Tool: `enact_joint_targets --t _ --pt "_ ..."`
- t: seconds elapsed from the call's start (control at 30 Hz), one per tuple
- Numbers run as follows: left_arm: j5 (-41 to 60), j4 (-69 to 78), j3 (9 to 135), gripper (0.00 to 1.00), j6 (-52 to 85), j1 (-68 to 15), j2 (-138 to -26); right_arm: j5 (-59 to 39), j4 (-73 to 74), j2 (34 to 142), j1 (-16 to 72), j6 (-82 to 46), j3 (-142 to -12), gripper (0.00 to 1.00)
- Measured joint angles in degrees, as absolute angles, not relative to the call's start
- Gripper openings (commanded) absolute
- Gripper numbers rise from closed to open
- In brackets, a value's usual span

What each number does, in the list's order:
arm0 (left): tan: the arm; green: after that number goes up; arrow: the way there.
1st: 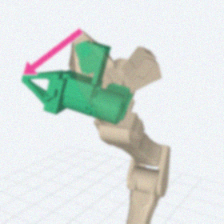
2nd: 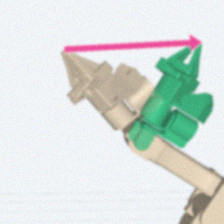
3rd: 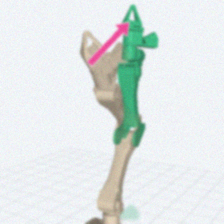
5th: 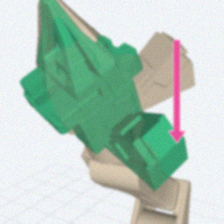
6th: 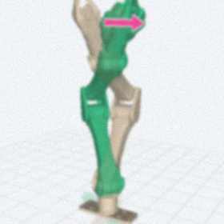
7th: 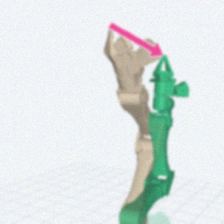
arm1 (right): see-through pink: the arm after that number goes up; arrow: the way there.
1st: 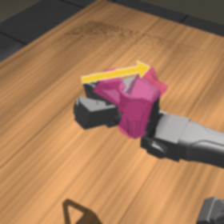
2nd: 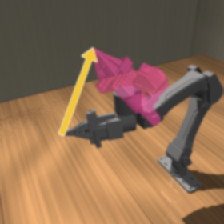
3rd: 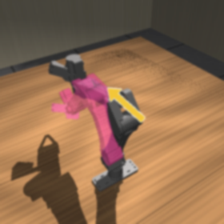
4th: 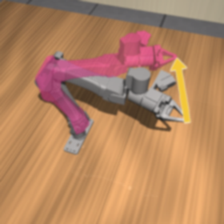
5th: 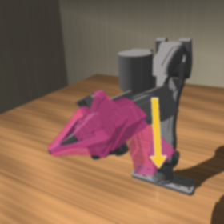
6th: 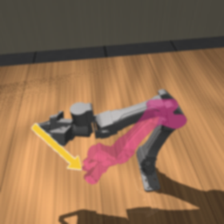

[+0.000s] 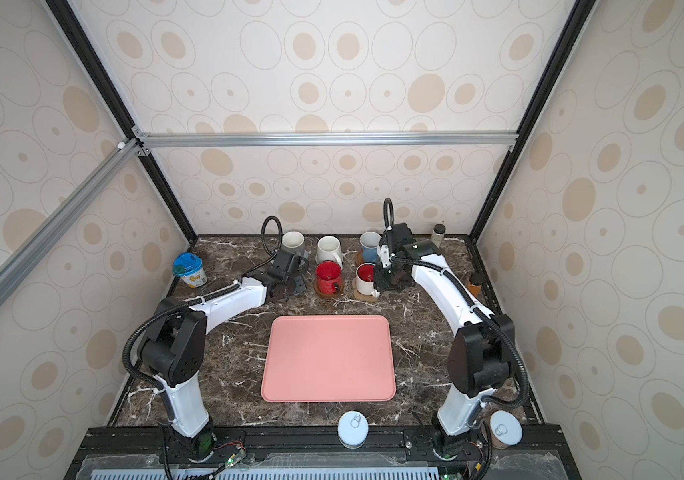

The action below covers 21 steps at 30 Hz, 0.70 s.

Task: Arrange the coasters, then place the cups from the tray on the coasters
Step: 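Lower the butterfly mug onto the woven rattan coaster and open left gripper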

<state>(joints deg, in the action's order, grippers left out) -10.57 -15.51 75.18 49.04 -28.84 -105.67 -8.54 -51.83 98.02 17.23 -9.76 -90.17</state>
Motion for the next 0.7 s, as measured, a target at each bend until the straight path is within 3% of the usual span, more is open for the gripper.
enact_joint_targets --t 0.33,0.47,0.63,0.67,0.7 --pt "-9.7 -11.6 68.7 0.44 48.8 -28.9 -98.2 -5.6 -51.0 95.5 17.2 -10.7 -88.2 0.39" --pt "-9.6 -10.7 66.7 0.64 48.4 -28.9 -96.4 -4.3 -50.2 94.8 17.2 -11.5 -86.7 0.4" --pt "-9.7 -9.4 65.6 0.85 47.0 -28.9 -94.9 -2.9 -48.6 94.2 17.2 -12.6 -84.5 0.55" --pt "-9.9 -9.0 65.1 0.96 46.6 -28.9 -94.4 -2.7 -48.3 94.1 17.2 -12.9 -84.0 0.57" --pt "-10.1 -8.5 64.4 1.0 46.1 -28.8 -93.8 -2.4 -48.1 94.1 17.2 -13.2 -83.5 0.61"
